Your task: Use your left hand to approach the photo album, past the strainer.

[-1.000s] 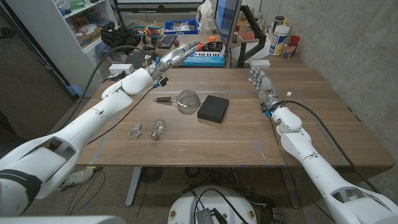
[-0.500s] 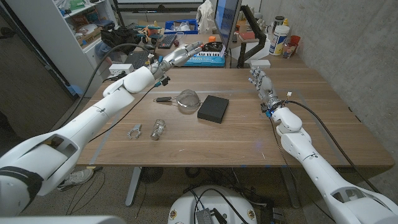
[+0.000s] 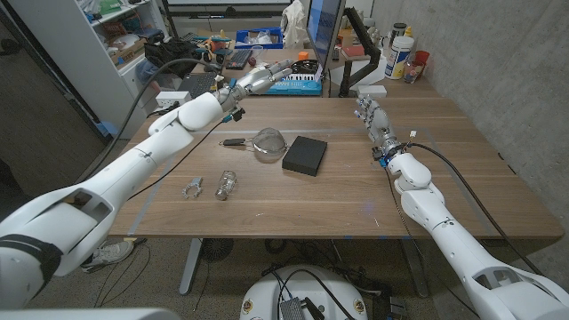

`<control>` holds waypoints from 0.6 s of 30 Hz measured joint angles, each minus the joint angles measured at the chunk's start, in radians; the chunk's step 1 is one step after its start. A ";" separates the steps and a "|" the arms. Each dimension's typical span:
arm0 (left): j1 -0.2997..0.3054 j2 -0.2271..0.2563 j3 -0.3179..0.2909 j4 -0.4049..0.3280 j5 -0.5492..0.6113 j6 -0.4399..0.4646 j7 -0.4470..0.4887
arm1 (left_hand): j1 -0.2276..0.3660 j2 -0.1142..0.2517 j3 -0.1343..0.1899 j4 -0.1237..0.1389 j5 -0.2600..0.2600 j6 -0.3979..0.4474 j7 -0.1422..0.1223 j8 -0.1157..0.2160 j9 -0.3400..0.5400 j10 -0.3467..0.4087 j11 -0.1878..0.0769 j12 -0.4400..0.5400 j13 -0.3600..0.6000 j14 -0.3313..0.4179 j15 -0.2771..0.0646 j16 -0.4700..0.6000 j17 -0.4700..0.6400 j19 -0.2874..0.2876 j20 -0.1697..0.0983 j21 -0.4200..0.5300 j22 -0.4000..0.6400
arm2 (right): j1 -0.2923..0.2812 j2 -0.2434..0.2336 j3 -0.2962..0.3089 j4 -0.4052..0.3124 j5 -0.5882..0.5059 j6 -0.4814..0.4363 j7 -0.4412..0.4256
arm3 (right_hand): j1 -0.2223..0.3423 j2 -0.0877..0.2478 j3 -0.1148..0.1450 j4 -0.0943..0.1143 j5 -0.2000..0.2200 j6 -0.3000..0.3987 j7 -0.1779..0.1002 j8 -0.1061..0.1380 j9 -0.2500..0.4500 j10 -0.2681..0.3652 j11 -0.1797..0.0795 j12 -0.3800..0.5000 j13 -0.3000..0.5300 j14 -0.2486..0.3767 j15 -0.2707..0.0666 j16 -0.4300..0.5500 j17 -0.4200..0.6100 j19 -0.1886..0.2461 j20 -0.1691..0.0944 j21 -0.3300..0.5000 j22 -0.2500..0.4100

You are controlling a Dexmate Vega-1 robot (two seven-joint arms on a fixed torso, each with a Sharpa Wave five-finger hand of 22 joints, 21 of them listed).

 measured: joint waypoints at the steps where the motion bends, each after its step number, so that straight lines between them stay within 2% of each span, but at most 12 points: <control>1: 0.000 0.000 0.000 0.000 0.002 0.000 -0.001 | 0.000 0.000 0.000 0.000 0.000 0.000 0.000 0.000 0.000 0.000 0.000 0.000 0.000 0.000 0.000 0.000 0.000 0.000 0.000 0.000 0.000 | 0.001 0.000 -0.001 0.000 0.000 0.000 0.000 | 0.000 0.000 0.000 0.000 0.000 0.000 0.000 0.000 0.000 0.000 0.000 0.000 0.000 0.000 0.000 0.000 0.000 0.000 0.000 0.000 0.000; 12: -0.019 0.003 0.017 -0.007 0.038 -0.009 -0.011 | 0.000 0.000 0.000 0.000 0.000 0.000 0.000 0.000 0.000 0.000 0.000 0.000 0.000 0.000 0.000 0.000 0.000 0.000 0.000 -0.007 0.000 | 0.005 0.001 -0.005 0.000 0.002 0.013 0.000 | 0.000 0.000 0.000 0.000 0.000 0.000 0.000 0.000 0.000 0.000 0.000 0.000 0.000 0.000 0.000 0.000 0.000 0.000 0.000 0.000 0.000; 16: -0.024 0.007 0.023 -0.015 0.060 -0.011 -0.013 | 0.000 0.000 0.000 0.000 0.000 -0.002 -0.010 0.000 0.000 0.000 0.000 0.000 0.000 0.000 0.000 0.000 0.000 -0.001 0.001 -0.007 0.000 | 0.006 0.001 -0.008 0.000 0.003 0.018 0.001 | 0.000 0.000 0.000 0.000 0.000 0.000 0.000 0.000 0.000 0.000 0.000 0.000 0.000 0.000 0.000 0.000 0.000 0.000 0.000 -0.007 0.000; 18: -0.025 0.008 0.025 -0.018 0.070 -0.011 -0.016 | 0.000 0.000 0.000 0.000 0.000 0.000 -0.011 0.000 0.000 0.000 0.000 0.000 0.000 0.000 0.000 0.000 0.000 -0.005 0.017 -0.007 0.000 | 0.006 0.001 -0.008 -0.001 0.004 0.019 0.001 | 0.000 0.000 0.000 0.000 0.000 0.000 0.000 0.000 0.000 0.000 0.000 0.000 0.000 0.000 0.000 0.000 0.000 0.000 0.000 -0.008 0.000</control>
